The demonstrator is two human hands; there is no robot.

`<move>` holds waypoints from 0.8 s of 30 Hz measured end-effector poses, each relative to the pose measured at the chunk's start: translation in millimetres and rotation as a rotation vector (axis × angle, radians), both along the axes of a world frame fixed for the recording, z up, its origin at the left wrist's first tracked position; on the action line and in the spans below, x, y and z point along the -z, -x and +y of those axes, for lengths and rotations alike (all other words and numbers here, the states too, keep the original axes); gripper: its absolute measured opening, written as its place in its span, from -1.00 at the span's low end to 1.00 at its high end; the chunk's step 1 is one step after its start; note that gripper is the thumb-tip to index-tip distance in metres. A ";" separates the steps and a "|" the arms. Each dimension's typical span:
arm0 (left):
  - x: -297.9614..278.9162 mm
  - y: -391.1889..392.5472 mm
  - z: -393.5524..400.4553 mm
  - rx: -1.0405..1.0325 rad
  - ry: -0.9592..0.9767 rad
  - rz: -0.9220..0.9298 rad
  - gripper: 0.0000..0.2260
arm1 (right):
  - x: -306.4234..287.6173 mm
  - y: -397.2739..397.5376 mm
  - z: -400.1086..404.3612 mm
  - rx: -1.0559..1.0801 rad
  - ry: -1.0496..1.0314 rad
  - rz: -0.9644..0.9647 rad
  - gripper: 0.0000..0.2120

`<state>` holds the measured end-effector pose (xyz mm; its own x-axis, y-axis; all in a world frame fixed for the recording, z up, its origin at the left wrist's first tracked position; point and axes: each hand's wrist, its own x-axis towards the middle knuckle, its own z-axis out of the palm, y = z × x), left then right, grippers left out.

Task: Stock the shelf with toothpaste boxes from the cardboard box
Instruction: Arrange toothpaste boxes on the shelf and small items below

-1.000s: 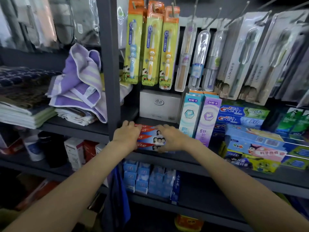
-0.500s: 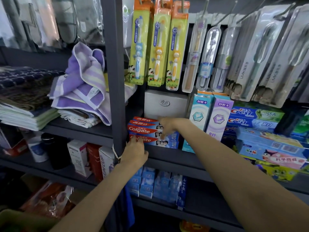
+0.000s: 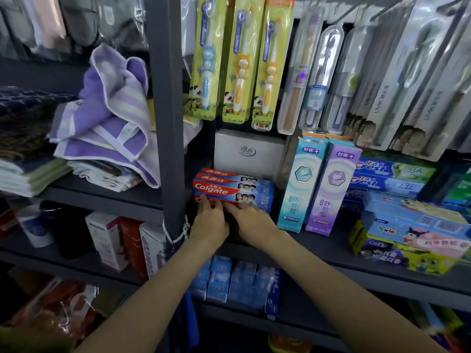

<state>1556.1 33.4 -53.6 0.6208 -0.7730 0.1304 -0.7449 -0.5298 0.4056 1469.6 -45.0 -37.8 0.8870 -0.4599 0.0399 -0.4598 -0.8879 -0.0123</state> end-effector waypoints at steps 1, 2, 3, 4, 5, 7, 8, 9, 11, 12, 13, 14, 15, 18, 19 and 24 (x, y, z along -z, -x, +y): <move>1.4 -4.4 -4.8 0.016 -0.002 0.003 -0.43 | -1.4 -5.0 -2.7 0.020 -0.012 0.008 -0.36; 2.5 -9.3 -9.8 0.030 -0.006 0.006 -0.41 | -2.7 -9.3 -5.7 0.044 -0.027 0.021 -0.34; 2.8 -14.7 -14.9 0.037 -0.011 0.012 -0.40 | -2.9 -13.5 -10.6 0.067 -0.034 0.028 -0.33; 2.5 -20.1 -20.6 0.044 -0.017 0.020 -0.39 | -3.6 -16.8 -14.6 0.096 -0.035 0.031 -0.33; 1.7 -24.9 -26.0 0.050 -0.024 0.031 -0.38 | -4.2 -19.8 -18.3 0.121 -0.039 0.041 -0.33; 0.9 -33.7 -37.3 0.062 -0.044 0.053 -0.35 | -3.0 -26.9 -26.3 0.161 -0.043 0.057 -0.35; 0.7 -36.8 -42.4 0.066 -0.061 0.069 -0.34 | -1.6 -30.8 -30.0 0.176 -0.051 0.067 -0.34; 0.6 -39.2 -47.1 0.067 -0.080 0.085 -0.33 | -0.3 -34.1 -33.4 0.189 -0.059 0.078 -0.33; 0.8 -43.9 -56.7 0.059 -0.120 0.099 -0.32 | 2.3 -39.2 -40.7 0.214 -0.071 0.097 -0.31; 0.3 -46.5 -60.6 0.051 -0.137 0.099 -0.31 | 3.0 -41.7 -44.0 0.223 -0.074 0.102 -0.31; -0.7 -49.0 -64.3 0.044 -0.152 0.102 -0.31 | 3.1 -43.9 -47.2 0.232 -0.079 0.105 -0.31; -1.5 -51.0 -67.4 0.041 -0.165 0.106 -0.31 | 3.9 -45.4 -49.8 0.239 -0.080 0.104 -0.30; -2.7 -52.5 -70.3 0.041 -0.173 0.108 -0.31 | 4.4 -46.7 -52.0 0.246 -0.080 0.102 -0.30; -4.3 -53.9 -76.0 0.039 -0.193 0.103 -0.30 | 4.8 -49.2 -56.2 0.264 -0.085 0.102 -0.29; -4.1 -54.6 -77.6 0.038 -0.197 0.099 -0.30 | 5.0 -50.5 -57.5 0.267 -0.086 0.103 -0.29; -4.1 -56.8 -80.9 0.033 -0.208 0.079 -0.32 | 7.2 -56.0 -61.5 0.279 -0.094 0.081 -0.33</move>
<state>1612.9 -47.5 -49.5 0.5968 -0.7982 -0.0817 -0.7335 -0.5840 0.3478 1525.6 -106.6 -45.1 0.7246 -0.6844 -0.0801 -0.6885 -0.7240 -0.0422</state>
